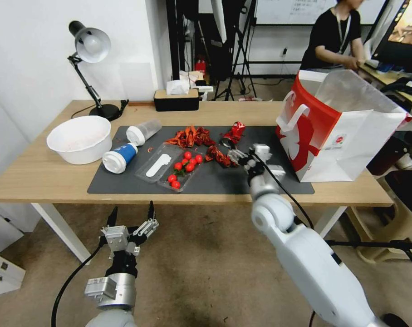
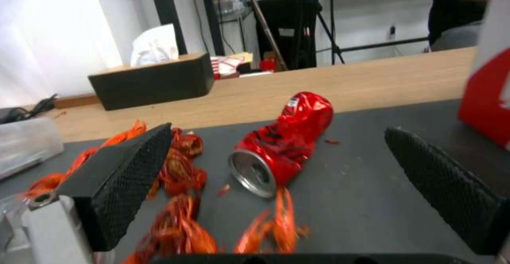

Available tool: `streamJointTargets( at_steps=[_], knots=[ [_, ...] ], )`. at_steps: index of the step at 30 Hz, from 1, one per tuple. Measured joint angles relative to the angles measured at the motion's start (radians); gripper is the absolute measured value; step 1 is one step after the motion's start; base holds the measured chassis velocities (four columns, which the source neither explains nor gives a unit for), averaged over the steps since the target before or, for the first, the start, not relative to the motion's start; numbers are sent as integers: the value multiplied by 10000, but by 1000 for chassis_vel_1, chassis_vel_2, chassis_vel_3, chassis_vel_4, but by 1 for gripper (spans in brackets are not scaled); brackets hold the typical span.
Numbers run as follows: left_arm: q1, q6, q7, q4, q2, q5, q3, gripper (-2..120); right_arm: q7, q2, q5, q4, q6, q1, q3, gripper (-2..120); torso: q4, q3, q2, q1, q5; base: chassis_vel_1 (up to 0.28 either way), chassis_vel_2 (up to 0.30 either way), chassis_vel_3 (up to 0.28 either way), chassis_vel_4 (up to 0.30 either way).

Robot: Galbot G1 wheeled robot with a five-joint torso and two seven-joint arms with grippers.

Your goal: Pick up the trash from the table and place it into the takeout bag.

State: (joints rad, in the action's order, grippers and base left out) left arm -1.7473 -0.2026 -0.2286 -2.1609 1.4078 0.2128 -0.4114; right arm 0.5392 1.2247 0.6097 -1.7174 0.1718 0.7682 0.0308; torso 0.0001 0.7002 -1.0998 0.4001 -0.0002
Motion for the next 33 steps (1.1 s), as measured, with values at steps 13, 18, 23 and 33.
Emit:
streamJointTargets(
  at_steps=[13,18,23,33],
  knots=[
    [11,-9,2,7,18,-3,-14,100,733,312,571,937,634,-1226,474,100,0,-1,0,-1,-1,0,0,0,0],
    [-27,-56,1,25,29,-5,-51,100,1375,626,1328,2133,1298,-2284,756,100,0,0,-1,0,1,0,0,0,0],
    [-45,-137,-2,80,31,-7,-79,100,1623,849,2032,2980,1824,-2826,958,100,0,0,-1,-1,2,0,0,0,0],
    [-110,-217,-16,69,68,-24,-56,100,1089,982,2528,3765,2011,-3268,1144,100,-1,-2,-1,-1,2,0,0,0,0]
  ],
)
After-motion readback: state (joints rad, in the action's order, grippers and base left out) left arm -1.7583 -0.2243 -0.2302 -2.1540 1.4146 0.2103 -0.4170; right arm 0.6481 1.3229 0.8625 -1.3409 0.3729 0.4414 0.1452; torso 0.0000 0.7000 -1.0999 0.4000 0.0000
